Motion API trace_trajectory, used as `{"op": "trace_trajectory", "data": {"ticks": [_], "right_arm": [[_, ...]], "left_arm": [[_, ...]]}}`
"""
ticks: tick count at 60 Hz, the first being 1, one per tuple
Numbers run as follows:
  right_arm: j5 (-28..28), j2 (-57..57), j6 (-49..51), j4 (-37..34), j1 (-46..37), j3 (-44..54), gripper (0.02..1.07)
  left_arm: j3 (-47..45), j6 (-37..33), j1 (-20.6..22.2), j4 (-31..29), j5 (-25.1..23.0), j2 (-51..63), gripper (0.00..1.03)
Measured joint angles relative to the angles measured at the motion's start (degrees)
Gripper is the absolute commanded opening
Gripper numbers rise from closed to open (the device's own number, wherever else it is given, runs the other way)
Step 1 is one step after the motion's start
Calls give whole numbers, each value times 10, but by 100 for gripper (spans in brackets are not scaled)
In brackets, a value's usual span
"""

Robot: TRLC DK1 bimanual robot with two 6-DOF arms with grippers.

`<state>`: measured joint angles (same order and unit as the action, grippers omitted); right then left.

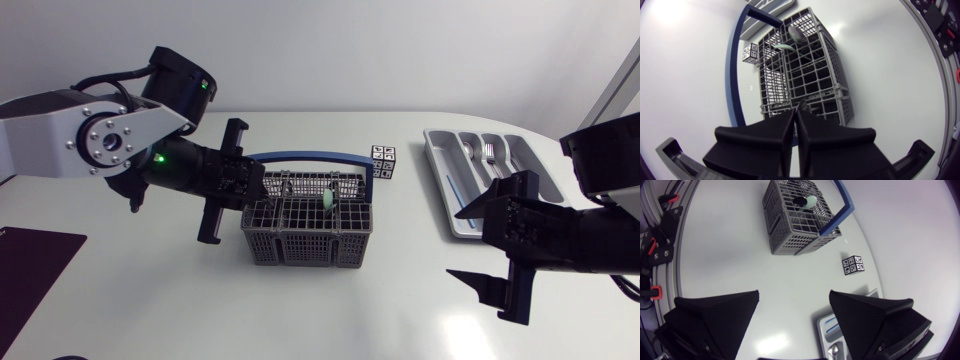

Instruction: Transfer all utensils from the basket to the drawer tray.

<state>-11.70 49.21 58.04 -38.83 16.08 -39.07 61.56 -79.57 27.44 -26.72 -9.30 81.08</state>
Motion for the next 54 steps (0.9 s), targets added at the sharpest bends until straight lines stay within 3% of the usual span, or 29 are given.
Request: {"op": "trace_trajectory", "data": {"ticks": [28, 54], "right_arm": [[0, -11, -53, -16, 48, -6, 103], [13, -16, -135, -12, 91, -39, 103]], "left_arm": [[24, 0, 8, -39, 5, -75, 4], [44, 11, 38, -80, 41, -130, 4]]}}
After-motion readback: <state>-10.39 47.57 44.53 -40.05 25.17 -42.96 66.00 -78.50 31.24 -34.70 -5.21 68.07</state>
